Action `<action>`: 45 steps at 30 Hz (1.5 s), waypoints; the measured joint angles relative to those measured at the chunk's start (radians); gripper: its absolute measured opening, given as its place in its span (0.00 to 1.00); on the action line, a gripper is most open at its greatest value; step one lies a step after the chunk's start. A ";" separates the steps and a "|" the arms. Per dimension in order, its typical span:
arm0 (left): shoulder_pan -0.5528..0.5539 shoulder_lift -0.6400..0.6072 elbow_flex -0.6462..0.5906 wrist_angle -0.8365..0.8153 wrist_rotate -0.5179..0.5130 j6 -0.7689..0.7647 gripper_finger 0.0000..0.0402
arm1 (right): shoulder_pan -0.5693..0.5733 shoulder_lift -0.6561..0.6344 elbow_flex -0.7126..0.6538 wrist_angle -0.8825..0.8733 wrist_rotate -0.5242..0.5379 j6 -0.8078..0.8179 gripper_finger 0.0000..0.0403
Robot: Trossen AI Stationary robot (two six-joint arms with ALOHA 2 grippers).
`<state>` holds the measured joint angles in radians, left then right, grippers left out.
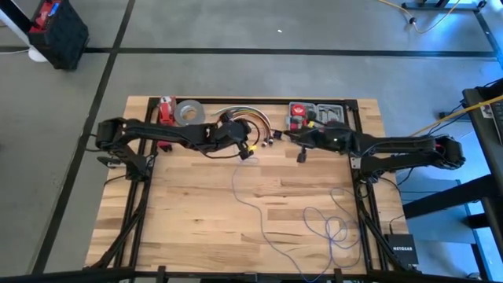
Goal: Coil cords
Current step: Coil the blue wire on the black spool
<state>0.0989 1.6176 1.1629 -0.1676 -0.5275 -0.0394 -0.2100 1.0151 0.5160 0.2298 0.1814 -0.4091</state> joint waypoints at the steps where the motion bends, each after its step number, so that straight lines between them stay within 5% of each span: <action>1: -0.006 0.000 0.000 0.016 0.014 0.010 0.01 | 0.000 0.023 0.000 0.002 0.027 -0.016 0.01; 10: -0.035 0.013 0.000 0.211 0.171 0.031 0.00 | 0.000 0.207 0.000 0.196 0.200 -0.045 0.01; 14: -0.036 0.061 0.000 0.313 0.241 0.020 0.00 | 0.000 0.245 0.000 0.317 0.200 -0.042 0.01; 26: -0.032 0.177 -0.001 0.573 0.240 0.021 0.00 | 0.001 0.253 0.021 0.521 0.061 0.069 0.01; 35: -0.007 0.174 0.005 0.491 0.169 0.046 0.01 | 0.001 0.142 0.051 0.450 -0.019 0.115 0.01; 45: -0.001 0.170 0.005 0.449 0.174 0.098 0.01 | 0.002 -0.101 0.051 0.075 -0.056 0.115 0.01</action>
<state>0.0975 1.7878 1.1675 0.2814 -0.3540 0.0591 -0.2085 0.9141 0.5674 0.3047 0.1255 -0.2943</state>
